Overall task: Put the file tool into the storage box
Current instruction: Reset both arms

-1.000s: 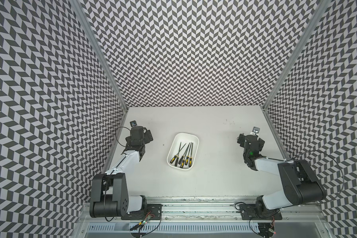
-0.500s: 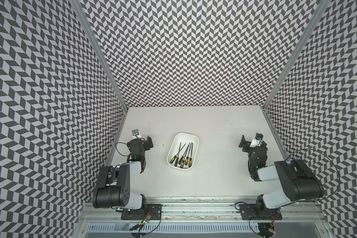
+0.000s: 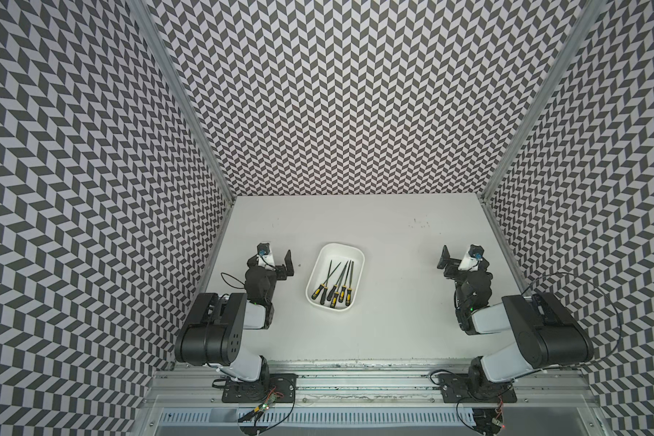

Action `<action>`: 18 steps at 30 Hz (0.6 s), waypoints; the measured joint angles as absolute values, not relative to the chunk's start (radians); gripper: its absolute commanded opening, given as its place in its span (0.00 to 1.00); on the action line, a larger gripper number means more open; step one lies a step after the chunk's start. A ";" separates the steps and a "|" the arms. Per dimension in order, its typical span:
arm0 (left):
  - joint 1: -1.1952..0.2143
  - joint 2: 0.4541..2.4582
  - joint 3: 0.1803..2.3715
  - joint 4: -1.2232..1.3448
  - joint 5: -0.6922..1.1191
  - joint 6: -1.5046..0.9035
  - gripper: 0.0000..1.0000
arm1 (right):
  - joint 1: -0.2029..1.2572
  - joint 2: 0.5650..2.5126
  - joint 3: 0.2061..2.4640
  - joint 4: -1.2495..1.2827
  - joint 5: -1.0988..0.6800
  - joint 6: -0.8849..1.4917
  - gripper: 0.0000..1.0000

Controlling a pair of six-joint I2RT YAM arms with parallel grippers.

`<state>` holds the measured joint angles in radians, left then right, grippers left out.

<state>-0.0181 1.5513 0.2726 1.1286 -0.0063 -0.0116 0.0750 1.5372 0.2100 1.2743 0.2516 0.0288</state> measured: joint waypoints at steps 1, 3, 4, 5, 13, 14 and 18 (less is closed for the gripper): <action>-0.018 1.551 0.273 1.140 -0.009 -0.010 1.00 | 0.075 1.537 0.210 1.271 0.257 0.031 0.99; -0.018 1.551 0.273 1.158 -0.013 -0.006 1.00 | 0.075 1.538 0.210 1.265 0.264 0.035 1.00; -0.018 1.551 0.273 1.164 -0.014 -0.004 1.00 | 0.075 1.538 0.210 1.262 0.266 0.035 1.00; -0.019 1.551 0.273 1.169 -0.017 -0.001 1.00 | 0.075 1.538 0.210 1.261 0.269 0.035 1.00; -0.031 1.551 0.272 1.188 -0.043 0.007 1.00 | 0.075 1.538 0.210 1.260 0.275 0.037 1.00; -0.033 1.551 0.272 1.190 -0.045 0.007 1.00 | 0.075 1.538 0.210 1.260 0.276 0.037 1.00; -0.027 1.551 0.273 1.188 -0.036 0.007 1.00 | 0.075 1.538 0.210 1.260 0.276 0.037 0.99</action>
